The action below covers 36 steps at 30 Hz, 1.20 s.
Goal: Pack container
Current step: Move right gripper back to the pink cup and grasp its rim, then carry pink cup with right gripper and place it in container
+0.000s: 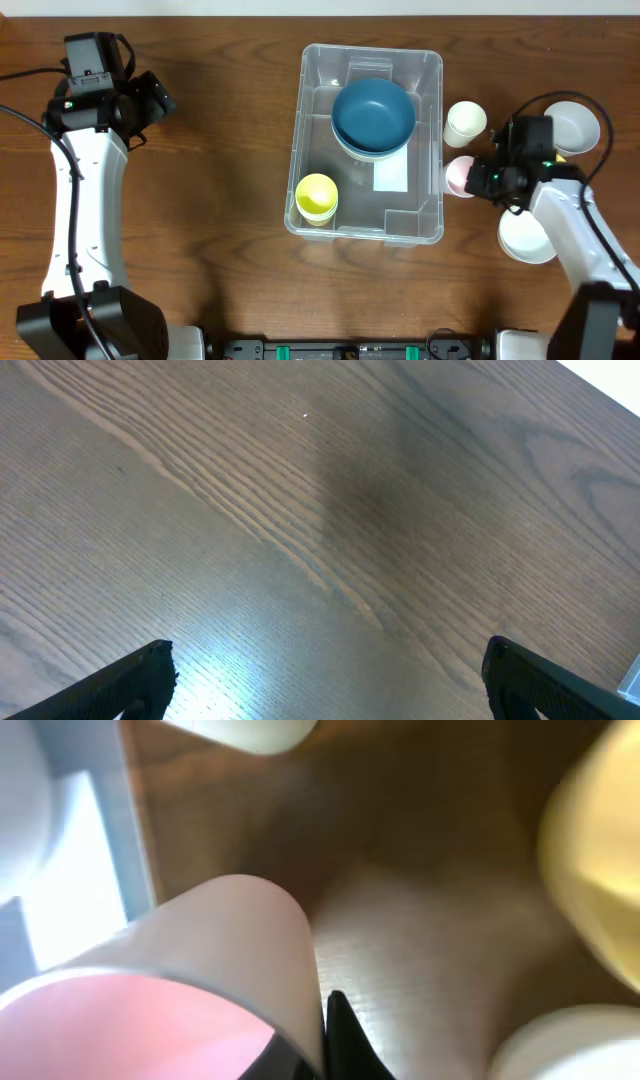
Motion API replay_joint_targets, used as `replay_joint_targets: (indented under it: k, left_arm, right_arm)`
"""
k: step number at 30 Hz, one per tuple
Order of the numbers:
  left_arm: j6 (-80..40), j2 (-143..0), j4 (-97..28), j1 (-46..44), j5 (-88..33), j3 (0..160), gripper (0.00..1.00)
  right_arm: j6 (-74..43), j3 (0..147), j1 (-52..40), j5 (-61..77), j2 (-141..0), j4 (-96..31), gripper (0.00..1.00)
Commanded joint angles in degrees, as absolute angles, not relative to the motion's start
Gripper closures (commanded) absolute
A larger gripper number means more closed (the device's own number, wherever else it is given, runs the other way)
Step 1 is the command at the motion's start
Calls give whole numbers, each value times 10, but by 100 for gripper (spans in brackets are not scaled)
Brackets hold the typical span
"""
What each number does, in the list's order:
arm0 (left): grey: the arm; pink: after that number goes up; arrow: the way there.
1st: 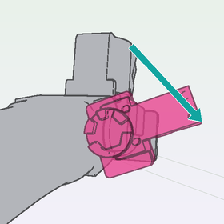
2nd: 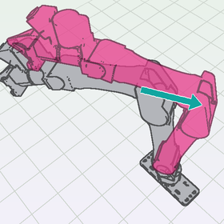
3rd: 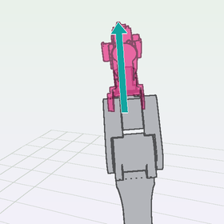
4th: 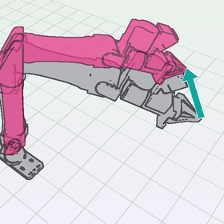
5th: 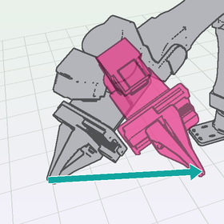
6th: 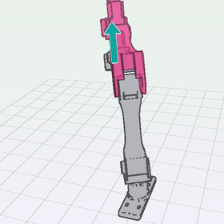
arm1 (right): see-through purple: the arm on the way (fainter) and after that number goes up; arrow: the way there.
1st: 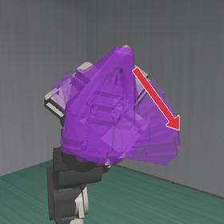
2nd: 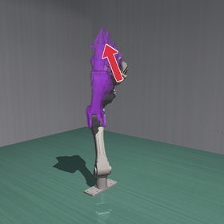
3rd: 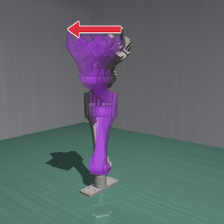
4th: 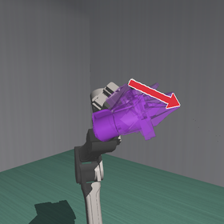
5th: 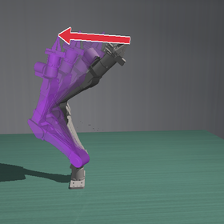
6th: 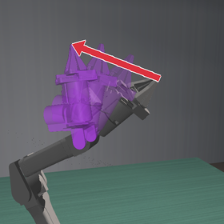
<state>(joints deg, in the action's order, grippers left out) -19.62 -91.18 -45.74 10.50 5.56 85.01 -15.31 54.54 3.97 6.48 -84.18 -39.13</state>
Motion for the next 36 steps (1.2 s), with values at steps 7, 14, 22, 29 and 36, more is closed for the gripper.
replay_joint_targets:
  k: [7, 14, 22, 29, 36]
  left_arm:
    - [-195, -907, -458, 107, 63, 855, 2]
    - [-195, -907, -458, 107, 63, 855, 2]
    - [-195, -907, -458, 107, 63, 855, 2]
    - [-195, -907, -458, 107, 63, 855, 2]
    - [-195, -907, -458, 107, 63, 855, 2]
  right_arm:
    - [-156, 730, 17, 44, -726, -554, 99]
    - [-159, 812, -122, 43, -717, -576, 99]
    - [-184, 820, -263, 1, -796, -542, 99]
    - [-198, 820, -310, -2, -900, -510, 99]
    - [-198, 820, -329, -2, -980, -482, 99]
